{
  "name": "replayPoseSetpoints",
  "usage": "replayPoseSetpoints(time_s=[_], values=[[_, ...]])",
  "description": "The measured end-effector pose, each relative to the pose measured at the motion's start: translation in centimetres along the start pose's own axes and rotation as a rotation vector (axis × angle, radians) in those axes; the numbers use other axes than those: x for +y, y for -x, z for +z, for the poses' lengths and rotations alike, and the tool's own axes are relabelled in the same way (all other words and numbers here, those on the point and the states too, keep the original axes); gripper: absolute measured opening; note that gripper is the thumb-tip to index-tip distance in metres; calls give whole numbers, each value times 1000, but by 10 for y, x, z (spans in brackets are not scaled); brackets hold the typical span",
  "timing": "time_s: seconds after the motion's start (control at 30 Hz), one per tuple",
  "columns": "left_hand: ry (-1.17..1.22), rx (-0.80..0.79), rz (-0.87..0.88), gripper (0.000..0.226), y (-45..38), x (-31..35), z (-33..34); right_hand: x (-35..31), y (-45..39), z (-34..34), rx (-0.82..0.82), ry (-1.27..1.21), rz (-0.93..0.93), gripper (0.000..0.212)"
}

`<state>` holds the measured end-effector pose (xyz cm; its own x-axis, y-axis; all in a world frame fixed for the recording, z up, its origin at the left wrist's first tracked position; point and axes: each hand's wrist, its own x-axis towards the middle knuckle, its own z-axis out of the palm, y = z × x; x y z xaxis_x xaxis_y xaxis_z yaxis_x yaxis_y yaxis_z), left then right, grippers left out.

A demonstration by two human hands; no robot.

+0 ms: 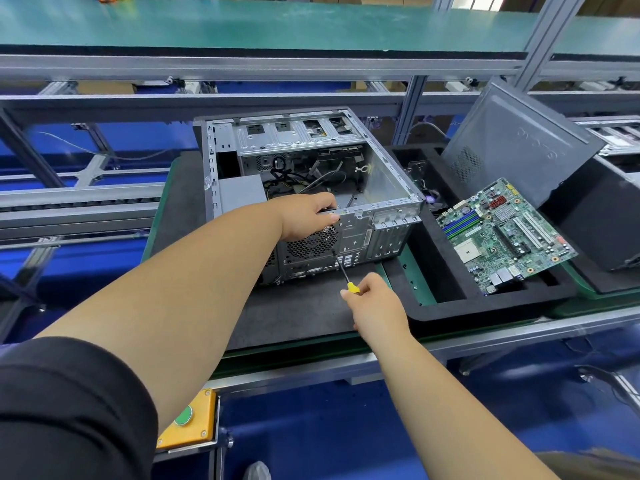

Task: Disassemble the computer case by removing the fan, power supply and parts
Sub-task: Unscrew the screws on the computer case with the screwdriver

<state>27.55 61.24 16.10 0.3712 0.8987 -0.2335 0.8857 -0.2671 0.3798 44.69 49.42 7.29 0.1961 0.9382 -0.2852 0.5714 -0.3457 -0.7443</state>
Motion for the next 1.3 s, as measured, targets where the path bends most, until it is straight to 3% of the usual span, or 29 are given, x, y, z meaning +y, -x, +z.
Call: replayPoseSetpoints(time_s=[0.07, 0.17, 0.37, 0.57, 0.67, 0.9, 1.3], values=[[1, 1, 1, 28, 1, 0, 0, -1, 2, 1, 86, 216, -113, 26], [6, -1, 5, 28, 1, 1, 0, -1, 2, 1, 48, 229, -133, 24], [1, -5, 3, 27, 1, 1, -1, -20, -3, -3, -257, -406, 382, 40], [2, 2, -1, 24, 1, 1, 0, -7, -2, -4, -194, -286, 176, 25], [9, 1, -4, 17, 1, 0, 0, -2, -3, -1, -137, -196, 112, 27], [10, 2, -6, 25, 4, 3, -2, -2, -2, 1, 103, 317, -81, 33], [6, 6, -5, 25, 5, 2, -1, 9, 1, -5, 81, 275, -107, 31]])
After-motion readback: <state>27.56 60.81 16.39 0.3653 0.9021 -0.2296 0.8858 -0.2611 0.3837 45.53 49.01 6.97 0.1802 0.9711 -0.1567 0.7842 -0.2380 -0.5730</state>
